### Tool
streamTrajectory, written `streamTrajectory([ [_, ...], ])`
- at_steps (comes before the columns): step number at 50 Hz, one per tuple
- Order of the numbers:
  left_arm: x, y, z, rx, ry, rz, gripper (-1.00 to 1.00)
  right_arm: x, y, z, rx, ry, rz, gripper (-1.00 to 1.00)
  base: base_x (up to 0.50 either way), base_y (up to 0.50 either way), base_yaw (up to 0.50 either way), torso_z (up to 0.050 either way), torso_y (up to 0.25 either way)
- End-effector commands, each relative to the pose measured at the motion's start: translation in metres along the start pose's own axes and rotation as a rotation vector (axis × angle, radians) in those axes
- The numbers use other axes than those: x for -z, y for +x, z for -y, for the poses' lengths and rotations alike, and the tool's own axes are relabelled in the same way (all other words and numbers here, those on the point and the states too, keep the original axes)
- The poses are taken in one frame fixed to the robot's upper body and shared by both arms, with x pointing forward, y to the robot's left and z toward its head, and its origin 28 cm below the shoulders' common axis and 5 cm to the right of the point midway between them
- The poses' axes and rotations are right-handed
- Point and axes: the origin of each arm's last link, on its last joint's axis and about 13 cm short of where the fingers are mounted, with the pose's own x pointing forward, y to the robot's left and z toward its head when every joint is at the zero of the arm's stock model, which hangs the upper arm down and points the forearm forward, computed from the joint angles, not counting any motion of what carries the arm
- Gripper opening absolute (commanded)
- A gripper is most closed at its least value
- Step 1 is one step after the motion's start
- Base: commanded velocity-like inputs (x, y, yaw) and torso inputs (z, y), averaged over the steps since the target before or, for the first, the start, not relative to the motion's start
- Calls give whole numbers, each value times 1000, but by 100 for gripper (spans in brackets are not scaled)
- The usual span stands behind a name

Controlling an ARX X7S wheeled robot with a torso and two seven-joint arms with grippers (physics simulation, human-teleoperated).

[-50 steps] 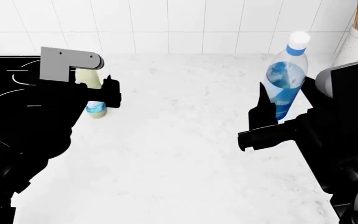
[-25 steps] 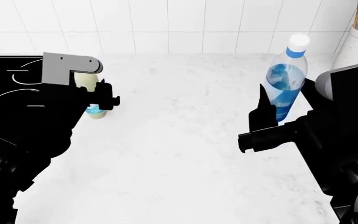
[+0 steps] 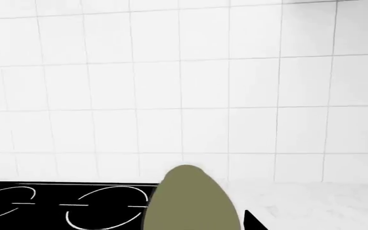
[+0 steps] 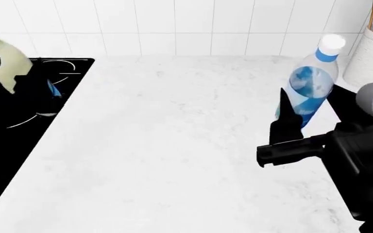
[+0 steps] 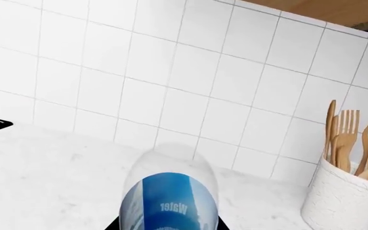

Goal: Move the drinks to the dining counter.

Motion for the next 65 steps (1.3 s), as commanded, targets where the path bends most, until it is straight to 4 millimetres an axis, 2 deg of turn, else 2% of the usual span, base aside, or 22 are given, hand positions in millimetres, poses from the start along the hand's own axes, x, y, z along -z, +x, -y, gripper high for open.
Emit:
streamTrajectory([
  [1,-15,-66,-6,-45,103,129,-100,1,-23,7,41,47,71,-100,0,0,0,0,0],
  [3,-18,-71,-5,-36,91,138,-100,2,-26,8,46,-10,93,-100,0,0,0,0,0],
  [8,-20,-83,-2,-19,136,157,-100,7,-30,3,-29,-5,154,-100,0,0,0,0,2],
  [12,-18,-90,0,-9,124,164,-100,10,-30,7,50,-24,156,-100,0,0,0,0,0],
  [65,-3,-85,1,3,138,139,-100,12,-27,2,19,-59,138,-100,-495,151,0,1,0],
])
